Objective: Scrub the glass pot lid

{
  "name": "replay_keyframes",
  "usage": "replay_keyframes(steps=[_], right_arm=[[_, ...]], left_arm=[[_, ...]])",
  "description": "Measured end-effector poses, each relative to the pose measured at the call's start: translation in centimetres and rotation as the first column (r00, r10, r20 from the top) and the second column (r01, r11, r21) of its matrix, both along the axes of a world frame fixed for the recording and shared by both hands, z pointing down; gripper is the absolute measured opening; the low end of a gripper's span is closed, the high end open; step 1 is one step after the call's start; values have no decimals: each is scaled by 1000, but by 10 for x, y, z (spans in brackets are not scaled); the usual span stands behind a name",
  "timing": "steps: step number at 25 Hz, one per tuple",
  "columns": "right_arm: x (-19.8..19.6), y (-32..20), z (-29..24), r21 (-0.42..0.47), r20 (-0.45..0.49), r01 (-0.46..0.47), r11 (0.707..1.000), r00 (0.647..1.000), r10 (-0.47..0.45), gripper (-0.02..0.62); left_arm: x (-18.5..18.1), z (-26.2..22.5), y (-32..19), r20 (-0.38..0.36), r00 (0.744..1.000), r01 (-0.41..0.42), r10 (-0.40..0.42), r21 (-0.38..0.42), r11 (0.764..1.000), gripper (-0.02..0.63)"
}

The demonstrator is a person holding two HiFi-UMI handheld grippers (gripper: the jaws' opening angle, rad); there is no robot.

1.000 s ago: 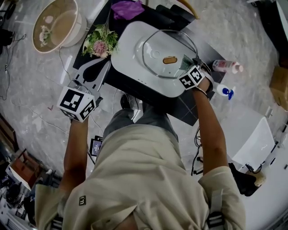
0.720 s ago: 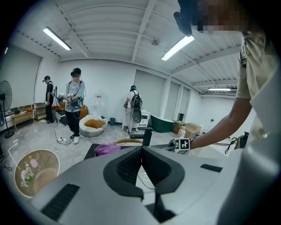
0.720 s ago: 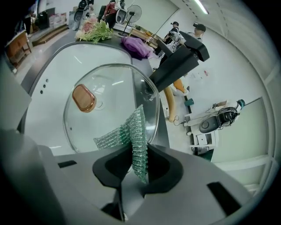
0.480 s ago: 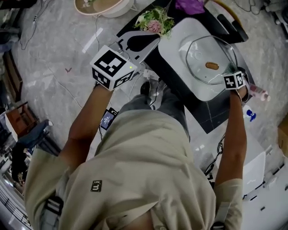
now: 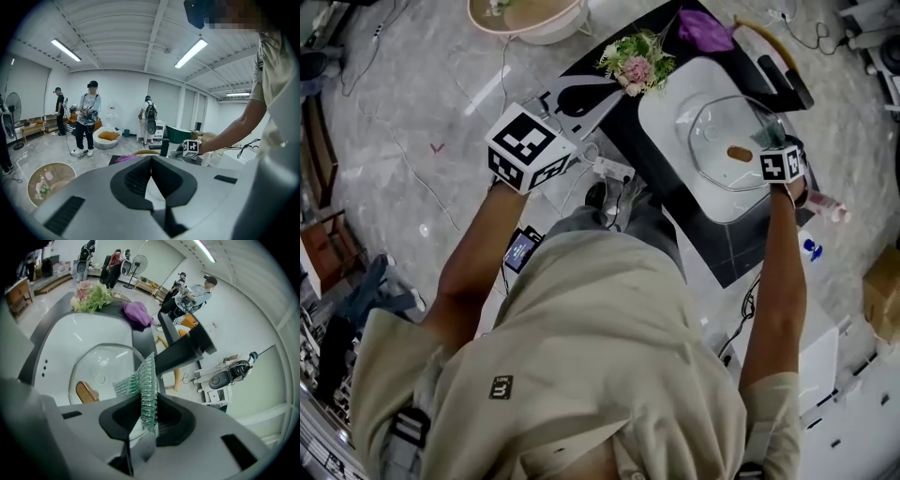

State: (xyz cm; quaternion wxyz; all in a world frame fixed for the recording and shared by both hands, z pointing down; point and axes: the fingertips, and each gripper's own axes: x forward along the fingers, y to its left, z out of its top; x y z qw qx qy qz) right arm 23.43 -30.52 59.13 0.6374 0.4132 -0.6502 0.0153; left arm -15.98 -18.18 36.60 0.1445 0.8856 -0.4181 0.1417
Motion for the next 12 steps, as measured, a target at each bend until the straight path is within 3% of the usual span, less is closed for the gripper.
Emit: replay_keyframes(steps=[6, 9, 12], right_arm=[[-43, 9, -66, 166, 81, 9, 986, 996, -23, 89], [-61, 23, -108, 229, 226, -50, 972, 974, -3, 88], [-79, 42, -164, 310, 383, -115, 944, 924, -13, 89]], left_arm=[[-15, -15, 12, -9, 1000, 7, -7, 29, 1000, 15], [-14, -24, 18, -17, 1000, -8, 9, 47, 999, 15], [-10, -30, 23, -23, 999, -32, 33, 63, 998, 15]])
